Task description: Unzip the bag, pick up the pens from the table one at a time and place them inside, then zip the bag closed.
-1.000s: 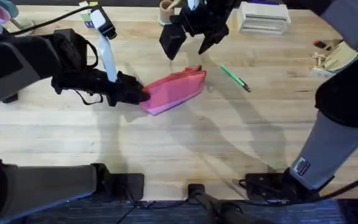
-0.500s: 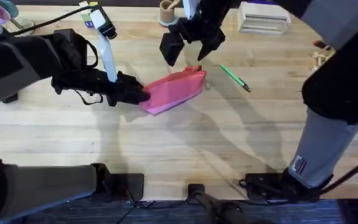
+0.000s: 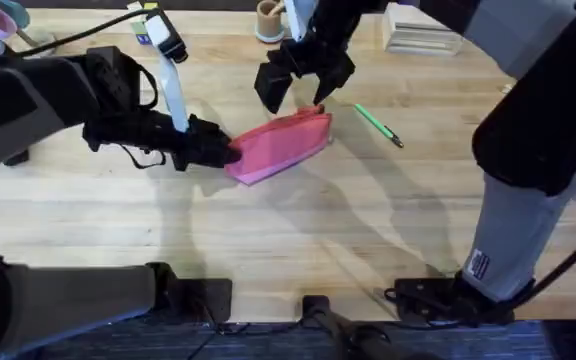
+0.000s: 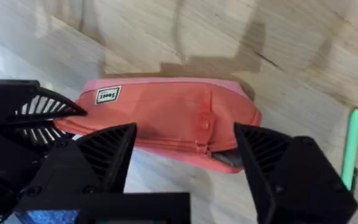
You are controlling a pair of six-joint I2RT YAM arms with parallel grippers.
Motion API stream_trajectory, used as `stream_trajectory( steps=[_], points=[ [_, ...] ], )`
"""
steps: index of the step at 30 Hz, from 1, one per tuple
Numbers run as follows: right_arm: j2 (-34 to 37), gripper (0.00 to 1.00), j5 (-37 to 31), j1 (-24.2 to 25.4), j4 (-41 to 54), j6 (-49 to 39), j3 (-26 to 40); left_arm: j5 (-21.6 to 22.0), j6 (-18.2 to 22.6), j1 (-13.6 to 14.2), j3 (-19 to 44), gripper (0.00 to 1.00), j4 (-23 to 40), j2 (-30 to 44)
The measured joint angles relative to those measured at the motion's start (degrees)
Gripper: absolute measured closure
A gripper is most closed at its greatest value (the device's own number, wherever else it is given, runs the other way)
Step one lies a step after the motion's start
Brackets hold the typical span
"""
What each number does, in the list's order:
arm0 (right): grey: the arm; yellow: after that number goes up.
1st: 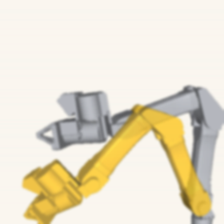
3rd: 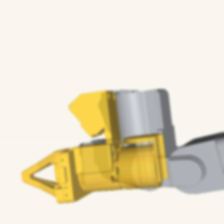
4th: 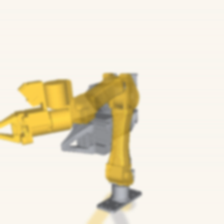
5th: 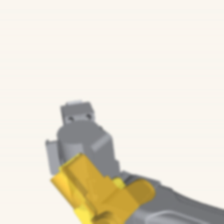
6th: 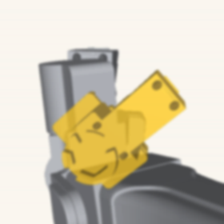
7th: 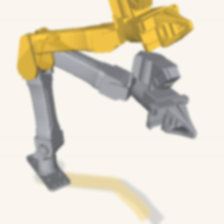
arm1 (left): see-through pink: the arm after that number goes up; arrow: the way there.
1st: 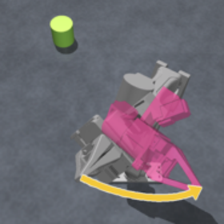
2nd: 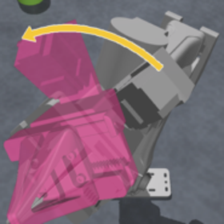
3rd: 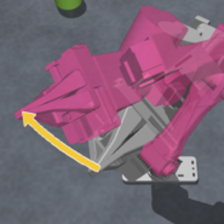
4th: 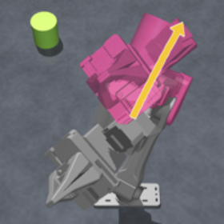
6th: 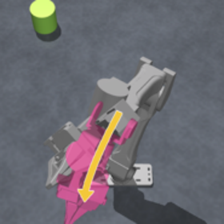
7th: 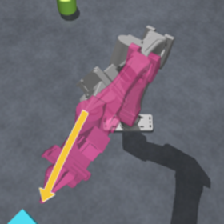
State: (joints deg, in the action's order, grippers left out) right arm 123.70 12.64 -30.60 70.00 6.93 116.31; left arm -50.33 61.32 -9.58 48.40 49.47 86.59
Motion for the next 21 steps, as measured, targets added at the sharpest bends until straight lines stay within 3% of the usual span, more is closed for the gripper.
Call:
stream_trajectory(
  steps=[9, 15, 21],
  points=[
    [0.7, 0.234, 0.0, -0.3, 0.2, 0.0, 0.0, 0.0, 0.0, 0.0, 0.0, 0.959, 0.0, 0.0],
    [0.7, 0.455, 0.0, -0.4, 0.5, 0.2, 0.0, 0.0, 0.0, 0.0, 0.0, 0.959, 0.0, 0.0],
    [0.7, 0.533, 0.1, -0.4, 0.3, 0.2, -2.4, 0.0, 0.0, 0.0, 0.0, 0.959, 0.0, 0.0]
  ],
)
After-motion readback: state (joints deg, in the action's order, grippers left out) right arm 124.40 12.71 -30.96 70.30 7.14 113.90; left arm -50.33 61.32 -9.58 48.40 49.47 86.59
